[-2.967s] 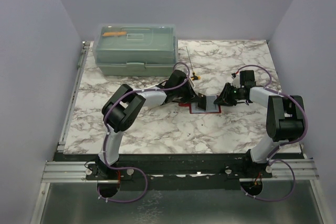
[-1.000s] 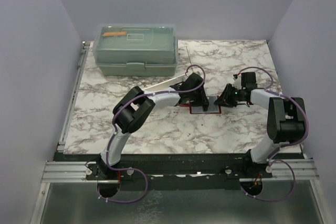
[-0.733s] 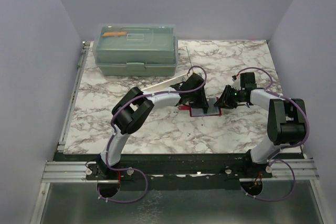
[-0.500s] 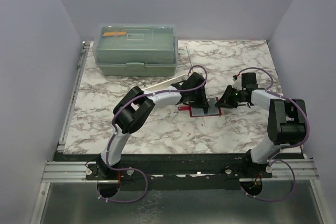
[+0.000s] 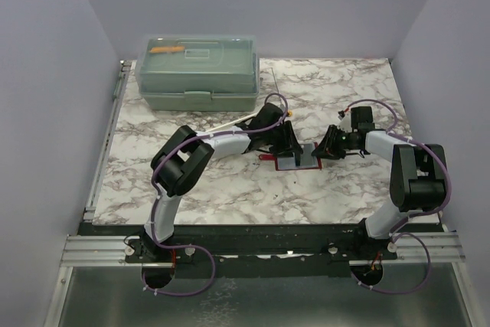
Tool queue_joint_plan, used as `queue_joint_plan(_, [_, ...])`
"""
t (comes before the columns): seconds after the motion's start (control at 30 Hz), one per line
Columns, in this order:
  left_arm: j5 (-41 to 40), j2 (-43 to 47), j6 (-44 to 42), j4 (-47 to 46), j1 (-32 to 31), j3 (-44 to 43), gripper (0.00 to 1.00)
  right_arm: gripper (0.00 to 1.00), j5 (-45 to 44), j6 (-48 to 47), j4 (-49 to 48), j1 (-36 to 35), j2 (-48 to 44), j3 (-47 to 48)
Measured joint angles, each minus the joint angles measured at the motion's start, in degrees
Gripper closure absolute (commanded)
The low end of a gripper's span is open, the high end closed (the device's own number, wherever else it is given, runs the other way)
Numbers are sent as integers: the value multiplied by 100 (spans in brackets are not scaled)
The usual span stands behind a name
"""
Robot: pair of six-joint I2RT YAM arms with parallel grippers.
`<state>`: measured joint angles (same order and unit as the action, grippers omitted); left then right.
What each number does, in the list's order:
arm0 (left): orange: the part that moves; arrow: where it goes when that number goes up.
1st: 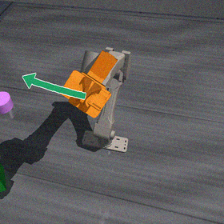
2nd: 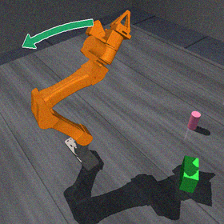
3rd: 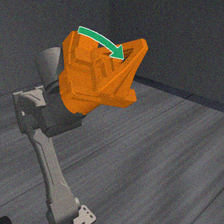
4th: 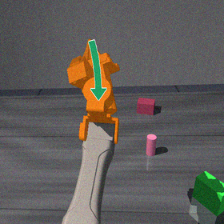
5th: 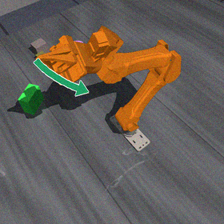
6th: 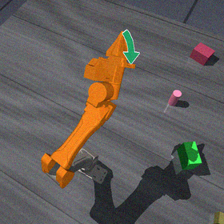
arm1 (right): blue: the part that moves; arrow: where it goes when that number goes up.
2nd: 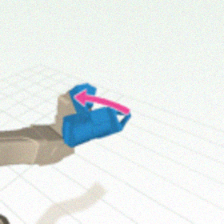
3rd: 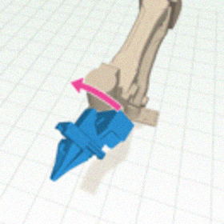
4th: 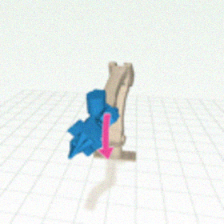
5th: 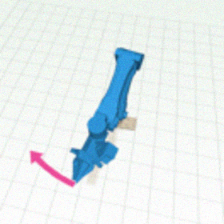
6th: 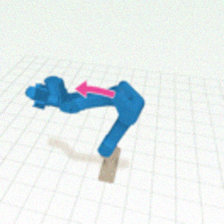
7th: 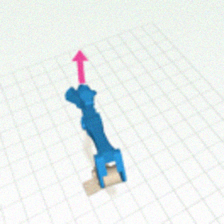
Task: Put the credit cards into the card holder
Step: Insert the credit card into the card holder.
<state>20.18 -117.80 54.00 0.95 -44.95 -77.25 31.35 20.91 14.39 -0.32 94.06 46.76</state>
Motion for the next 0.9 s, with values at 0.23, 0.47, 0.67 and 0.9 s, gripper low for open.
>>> queue_joint_plan(0.23, [302,-243,238,-468,-94,-81,51,69,28,0,24,0,0,0])
queue_joint_plan(0.47, [317,-337,245,-503,-170,-127,48,61,57,2,39,0,-4,0])
queue_joint_plan(0.67, [-76,-33,-11,-181,-157,7,46,53,-107,0,190,0,-234,0])
queue_joint_plan(0.9, [-260,155,-111,-74,-28,111,45,56,319,122,-11,367,-442,-153])
